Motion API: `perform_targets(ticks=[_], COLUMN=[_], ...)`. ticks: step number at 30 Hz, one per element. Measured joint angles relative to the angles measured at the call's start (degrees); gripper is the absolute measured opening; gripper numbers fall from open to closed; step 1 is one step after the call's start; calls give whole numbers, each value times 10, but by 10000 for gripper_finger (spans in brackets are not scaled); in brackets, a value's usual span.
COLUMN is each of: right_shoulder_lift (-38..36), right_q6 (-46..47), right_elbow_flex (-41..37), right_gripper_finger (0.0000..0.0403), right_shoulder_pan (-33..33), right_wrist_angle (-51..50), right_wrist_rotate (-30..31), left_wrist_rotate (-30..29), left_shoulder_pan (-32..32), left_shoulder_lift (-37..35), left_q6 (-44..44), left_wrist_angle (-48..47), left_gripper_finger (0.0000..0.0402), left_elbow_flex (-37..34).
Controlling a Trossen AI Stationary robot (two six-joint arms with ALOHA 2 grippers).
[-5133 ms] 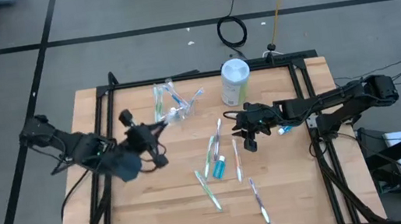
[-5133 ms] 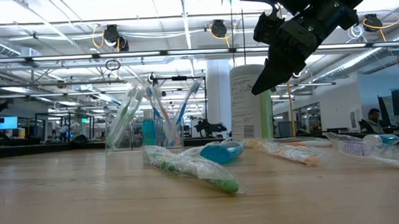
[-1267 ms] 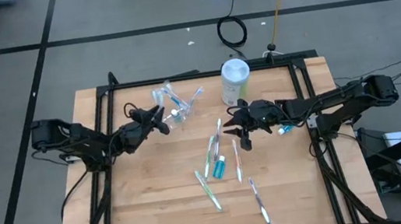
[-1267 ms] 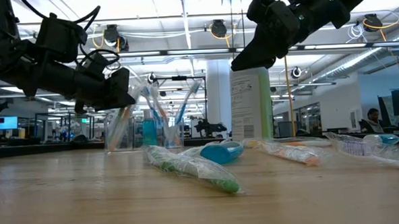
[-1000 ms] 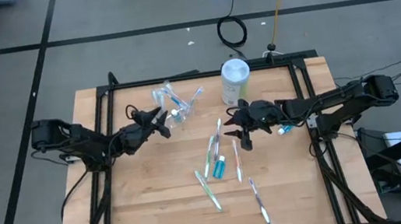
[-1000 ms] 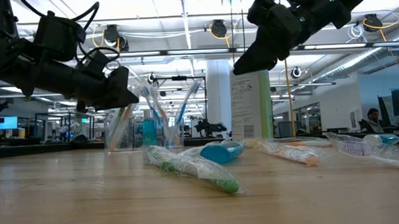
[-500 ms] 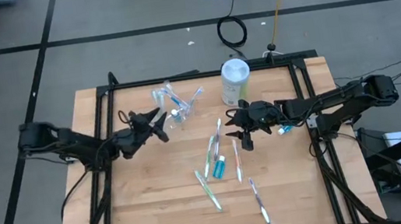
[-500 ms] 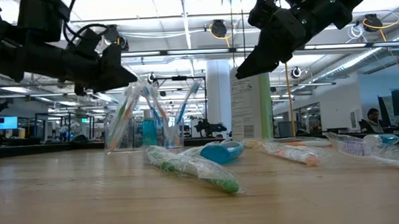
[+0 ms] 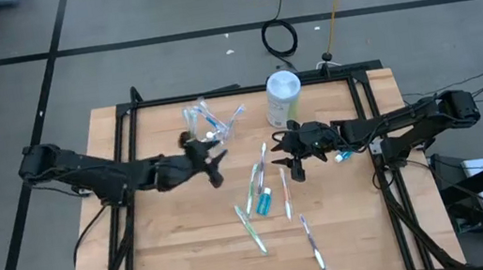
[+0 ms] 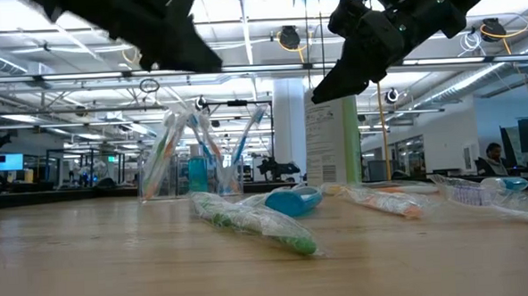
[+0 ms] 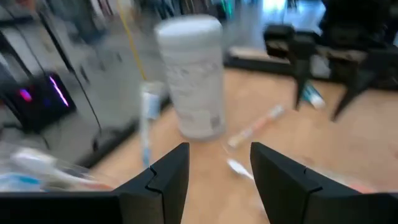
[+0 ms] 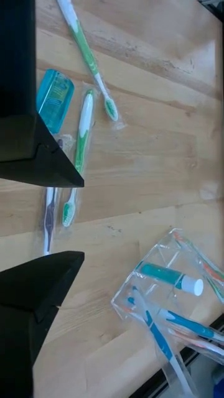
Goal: Pick & Place toothbrushing station
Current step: Put the mouthwash into the transparent organizer
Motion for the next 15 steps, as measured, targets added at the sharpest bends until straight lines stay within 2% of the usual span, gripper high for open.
perform_targets(ticks=[3,6,11,15], right_shoulder_lift=[0,0,0,0], right_q6=[0,0,6,30], right_elbow_flex=[0,0,0,0], right_gripper_finger=[171,171,171,171], right_shoulder_pan=[0,0,0,0], right_wrist_angle=[0,-1,-4,-38], right_wrist_rotate=[0,0,-1,-2], left_wrist_rotate=[36,95,179,197], left_shoulder_pan=[0,1,-2,-2], left_shoulder_lift=[21,45,107,175], left_q6=[-88,-137,-140,-127], left_wrist_angle=[-144,-218,-250,-275], left_gripper_finger=[177,177,177,177], left_elbow_flex=[87,157,226,272])
